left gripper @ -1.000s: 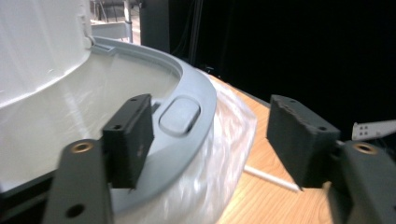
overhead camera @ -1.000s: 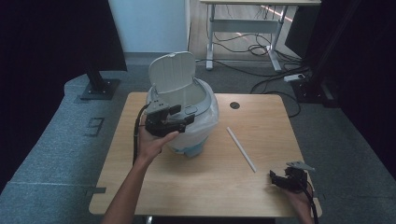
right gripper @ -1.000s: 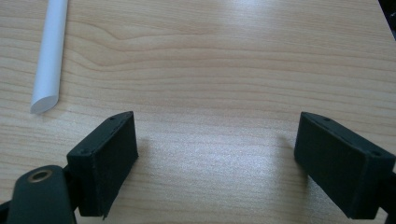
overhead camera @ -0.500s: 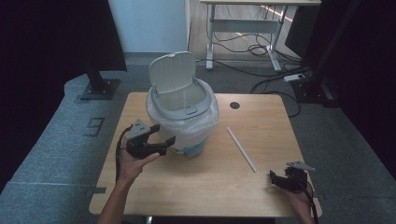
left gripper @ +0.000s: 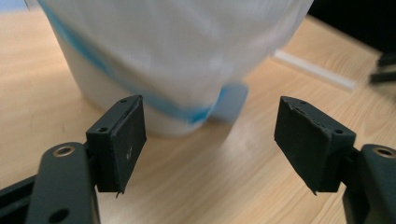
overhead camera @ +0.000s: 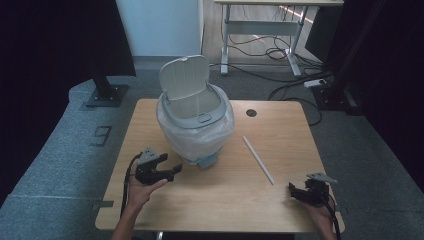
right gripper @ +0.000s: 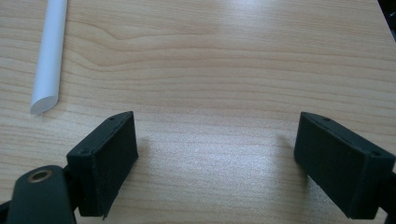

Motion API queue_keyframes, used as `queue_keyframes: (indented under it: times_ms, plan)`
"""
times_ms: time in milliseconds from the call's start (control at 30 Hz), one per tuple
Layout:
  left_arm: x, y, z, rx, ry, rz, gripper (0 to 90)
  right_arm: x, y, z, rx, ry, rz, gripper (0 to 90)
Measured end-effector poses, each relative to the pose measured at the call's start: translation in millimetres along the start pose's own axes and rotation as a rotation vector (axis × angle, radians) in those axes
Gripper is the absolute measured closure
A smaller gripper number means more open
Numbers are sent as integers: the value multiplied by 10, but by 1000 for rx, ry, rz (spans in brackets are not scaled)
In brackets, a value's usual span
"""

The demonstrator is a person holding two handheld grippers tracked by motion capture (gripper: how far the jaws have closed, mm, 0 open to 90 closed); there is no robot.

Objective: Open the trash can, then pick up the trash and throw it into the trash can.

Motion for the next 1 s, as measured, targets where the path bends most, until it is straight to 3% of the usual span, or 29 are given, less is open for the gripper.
queue_keyframes:
  times_ms: [233, 367, 600, 833, 1000]
  plan:
    - [110, 49, 23, -13, 7, -28, 249, -5, -2, -2, -1, -5, -2, 162]
    - [109, 68, 12, -17, -2, -30, 250, -23, -37, -3, 23, 9, 23, 201]
    - [156, 109, 26, -22, 1, -47, 253, -103, -71, -77, -3, -31, 68, 266]
    - [226, 128, 87, -21, 21, -55, 256, -246, 88, -188, -66, -88, 41, 329]
    - [299, 150, 167, -24, 45, -64, 256, -321, 256, -181, -115, -94, -3, 381]
Point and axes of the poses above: each handheld gripper's, and its own axes: z roughly forward along the jaws, x roughly out of its underside, y roughly to its left, the point moved 5 cm from there along z, roughly forward along the jaws, and after that the axes turned 10 degrees about x, right-handed, at the moved point
